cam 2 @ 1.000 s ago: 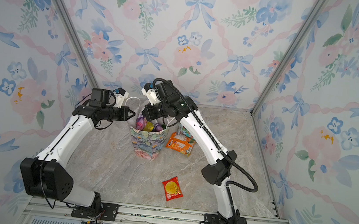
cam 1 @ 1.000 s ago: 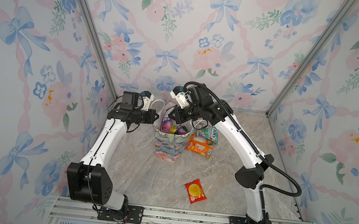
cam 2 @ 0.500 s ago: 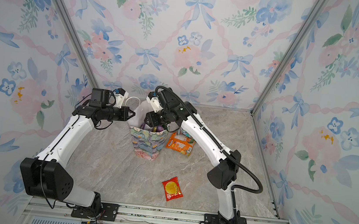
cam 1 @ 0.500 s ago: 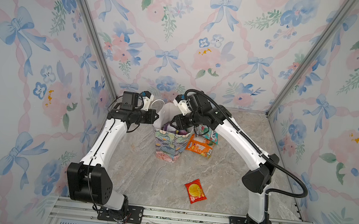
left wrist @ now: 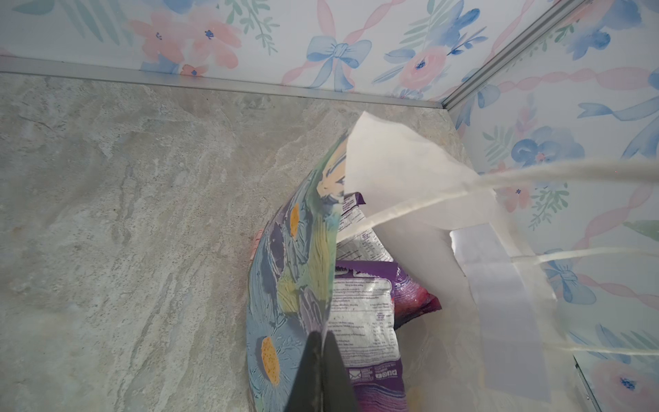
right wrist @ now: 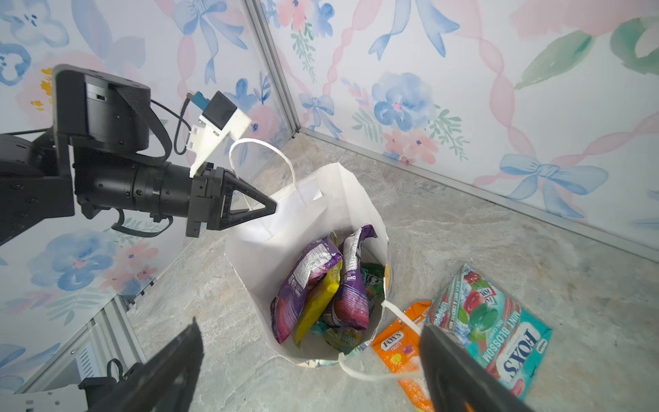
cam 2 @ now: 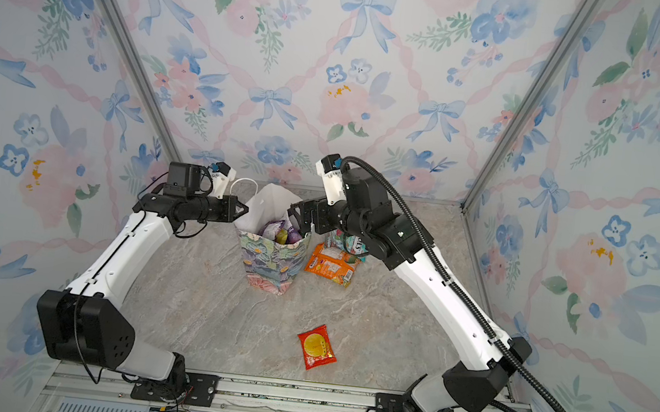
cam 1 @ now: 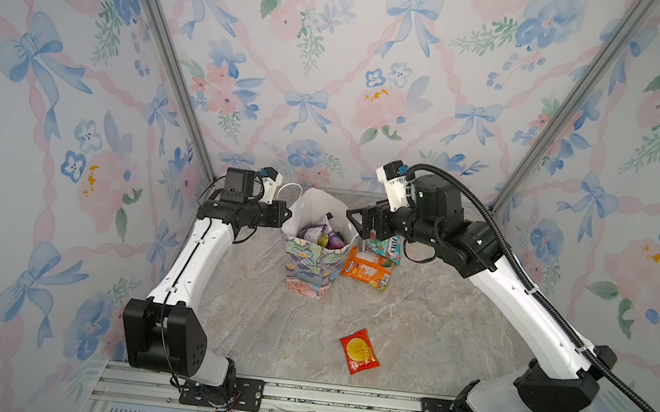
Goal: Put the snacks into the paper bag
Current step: 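Raise the right gripper out of the bag and move toward the orange packet, then lower the right gripper onto the orange FOX'S packet and close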
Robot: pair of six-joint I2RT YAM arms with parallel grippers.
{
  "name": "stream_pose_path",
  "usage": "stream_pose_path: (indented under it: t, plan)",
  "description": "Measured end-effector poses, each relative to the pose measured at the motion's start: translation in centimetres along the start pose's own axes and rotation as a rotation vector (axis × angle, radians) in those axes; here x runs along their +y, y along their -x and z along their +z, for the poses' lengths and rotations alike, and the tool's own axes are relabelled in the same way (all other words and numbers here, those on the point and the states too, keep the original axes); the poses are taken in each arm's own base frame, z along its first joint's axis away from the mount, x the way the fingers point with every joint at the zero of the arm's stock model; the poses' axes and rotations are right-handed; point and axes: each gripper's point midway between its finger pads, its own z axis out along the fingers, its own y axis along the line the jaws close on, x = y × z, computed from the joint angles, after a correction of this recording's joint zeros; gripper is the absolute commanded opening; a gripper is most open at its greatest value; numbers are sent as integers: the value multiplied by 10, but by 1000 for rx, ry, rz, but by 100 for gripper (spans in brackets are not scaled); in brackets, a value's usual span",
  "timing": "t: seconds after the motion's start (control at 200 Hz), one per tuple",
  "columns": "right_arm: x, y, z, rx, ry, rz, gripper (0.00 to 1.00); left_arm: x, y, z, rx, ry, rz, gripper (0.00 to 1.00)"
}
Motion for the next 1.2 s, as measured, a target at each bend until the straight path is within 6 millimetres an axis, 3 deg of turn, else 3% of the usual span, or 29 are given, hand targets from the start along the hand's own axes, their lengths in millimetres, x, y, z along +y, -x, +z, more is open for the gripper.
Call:
stream_pose_path:
  t: [0.135,0.255,0.36,0.465,0.69,0.795,0.89,1.2]
  plan:
    - [-22,-9,-9,-23,-45,55,97,0,0,0,0,1,0,0]
    - [-63,-22,-22,-49,-122,162,97,0,0,0,0,1,0,0]
    - [-104,-47,-36,-55,-203,287,97,0,0,0,0,1,0,0]
    - [-132,-83,-38,-15,-265,387,97,0,0,0,0,2,0,0]
    - [-158,-185,-14,192,-327,538,99,2,0,0,-1,9,0,0]
    - [-166,-223,2,277,-338,596,100,2,0,0,-1,9,0,0]
    - [-170,-244,19,333,-329,630,100,2,0,0,-1,9,0,0]
    - [-187,-289,73,462,-320,675,98,2,0,1,-2,9,3,0]
